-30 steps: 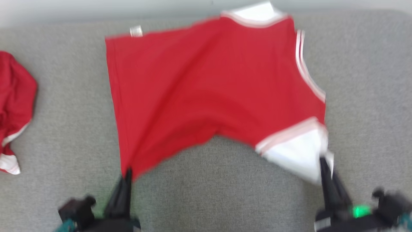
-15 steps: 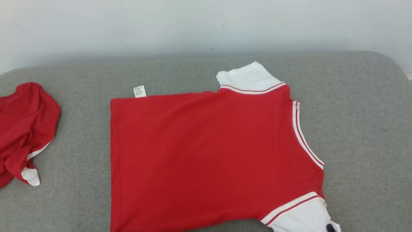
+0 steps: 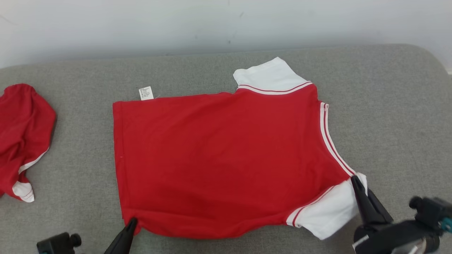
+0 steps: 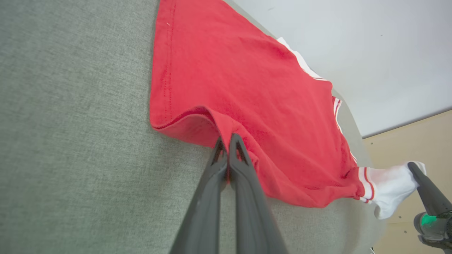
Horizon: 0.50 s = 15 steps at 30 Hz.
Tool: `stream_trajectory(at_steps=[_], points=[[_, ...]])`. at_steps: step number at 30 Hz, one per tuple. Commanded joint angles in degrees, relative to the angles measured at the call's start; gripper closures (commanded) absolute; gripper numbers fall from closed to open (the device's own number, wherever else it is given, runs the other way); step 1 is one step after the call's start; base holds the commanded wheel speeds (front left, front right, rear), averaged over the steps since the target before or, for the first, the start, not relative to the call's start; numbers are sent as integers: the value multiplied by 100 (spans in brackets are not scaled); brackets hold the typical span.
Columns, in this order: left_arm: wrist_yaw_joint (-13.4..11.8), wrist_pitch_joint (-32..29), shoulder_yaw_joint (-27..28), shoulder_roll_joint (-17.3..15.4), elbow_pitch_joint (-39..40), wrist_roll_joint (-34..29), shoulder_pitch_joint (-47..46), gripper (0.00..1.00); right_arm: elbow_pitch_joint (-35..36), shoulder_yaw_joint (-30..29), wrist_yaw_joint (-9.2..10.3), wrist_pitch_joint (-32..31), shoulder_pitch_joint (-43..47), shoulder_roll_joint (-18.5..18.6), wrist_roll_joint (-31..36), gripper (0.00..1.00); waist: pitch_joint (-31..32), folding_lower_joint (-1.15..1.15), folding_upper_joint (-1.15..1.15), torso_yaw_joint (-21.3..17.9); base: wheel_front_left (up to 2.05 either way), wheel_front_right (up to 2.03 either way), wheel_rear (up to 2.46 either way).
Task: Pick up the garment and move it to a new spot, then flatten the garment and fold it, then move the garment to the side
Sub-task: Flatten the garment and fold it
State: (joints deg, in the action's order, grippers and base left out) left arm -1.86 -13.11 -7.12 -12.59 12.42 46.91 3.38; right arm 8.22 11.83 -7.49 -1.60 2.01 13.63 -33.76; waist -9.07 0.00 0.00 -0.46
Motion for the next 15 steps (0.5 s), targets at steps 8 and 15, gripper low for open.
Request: stream_trajectory(at_steps=[8,15], points=[[52,-116,12,14,-506,120,-879,100,-1049,509,0,105,-1427,384,-126,100,-469,0,0,63,0,0,0],[153,-152,48,90,-1014,277,-1680,100,-2081,966,0,370,-2701,592,-427,100,-935,0,0,167,0,0,0]])
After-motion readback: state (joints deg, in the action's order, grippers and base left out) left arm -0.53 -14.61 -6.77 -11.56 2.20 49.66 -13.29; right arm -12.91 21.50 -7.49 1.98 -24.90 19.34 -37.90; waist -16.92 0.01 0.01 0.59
